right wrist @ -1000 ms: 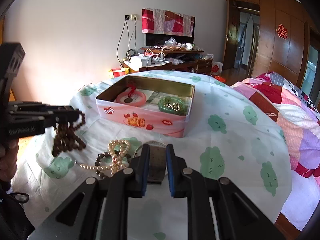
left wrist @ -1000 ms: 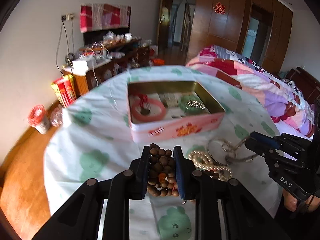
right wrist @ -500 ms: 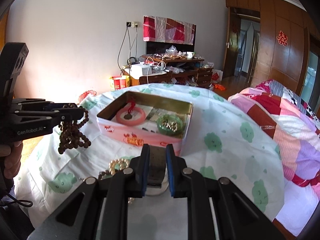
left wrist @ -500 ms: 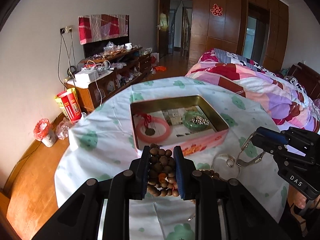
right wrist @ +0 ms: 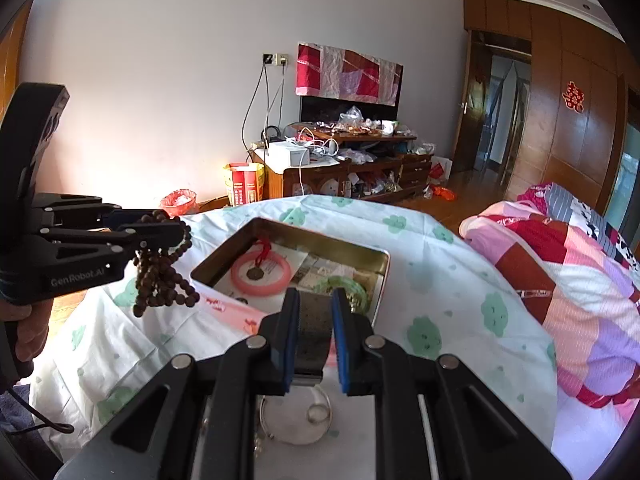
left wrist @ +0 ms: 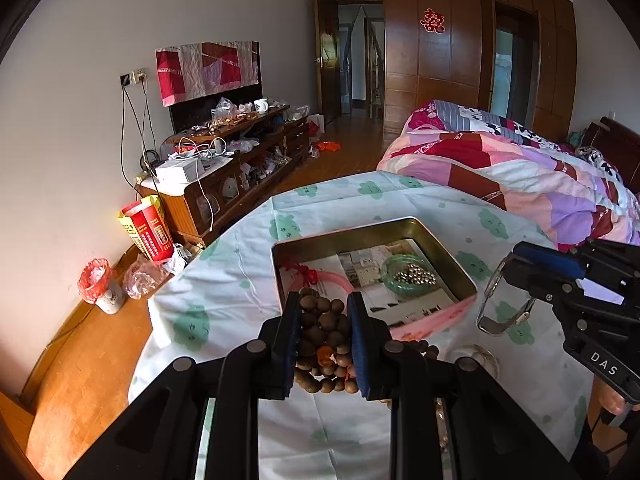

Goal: Organize jewelry
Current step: 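Carry the bead bracelet and watch into the pink tin and open both tools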

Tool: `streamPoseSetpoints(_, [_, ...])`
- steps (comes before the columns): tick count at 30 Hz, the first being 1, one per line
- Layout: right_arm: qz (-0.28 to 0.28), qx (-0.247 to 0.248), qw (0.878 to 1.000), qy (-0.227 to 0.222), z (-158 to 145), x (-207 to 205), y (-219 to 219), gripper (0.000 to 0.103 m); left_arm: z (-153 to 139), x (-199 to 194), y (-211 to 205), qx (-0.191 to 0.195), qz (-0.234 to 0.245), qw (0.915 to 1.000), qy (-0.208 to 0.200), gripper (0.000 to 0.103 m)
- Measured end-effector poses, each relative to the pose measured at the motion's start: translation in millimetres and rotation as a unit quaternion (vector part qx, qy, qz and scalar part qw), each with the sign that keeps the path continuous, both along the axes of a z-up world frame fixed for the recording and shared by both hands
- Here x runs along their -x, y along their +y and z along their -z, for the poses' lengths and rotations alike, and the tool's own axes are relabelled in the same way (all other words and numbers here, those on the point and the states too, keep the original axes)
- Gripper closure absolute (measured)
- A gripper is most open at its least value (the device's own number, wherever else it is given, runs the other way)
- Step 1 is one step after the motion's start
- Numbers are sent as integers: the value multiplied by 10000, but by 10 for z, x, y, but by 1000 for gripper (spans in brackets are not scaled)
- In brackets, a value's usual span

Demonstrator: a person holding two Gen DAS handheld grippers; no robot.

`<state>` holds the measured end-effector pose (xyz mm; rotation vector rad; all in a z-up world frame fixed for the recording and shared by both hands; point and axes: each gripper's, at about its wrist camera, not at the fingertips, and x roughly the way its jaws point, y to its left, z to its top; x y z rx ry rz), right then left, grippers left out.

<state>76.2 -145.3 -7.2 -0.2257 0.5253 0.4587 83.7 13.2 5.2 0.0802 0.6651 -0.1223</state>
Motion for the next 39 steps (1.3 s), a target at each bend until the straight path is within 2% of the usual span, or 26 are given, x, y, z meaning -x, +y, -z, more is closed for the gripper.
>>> streamPoseSetpoints(7, [-21, 92, 9999, -88, -59, -153, 99, 85, 7, -224, 28, -135, -134, 9998, 1, 80])
streamPoseSetpoints(17, [60, 84, 9999, -70, -26, -425, 158, 85, 96, -493, 43, -89, -289, 9994, 146, 80])
streamPoseSetpoints(39, [402, 7, 9991, 158, 256, -870, 169, 85, 337, -828, -124, -306, -242, 9981, 483, 80])
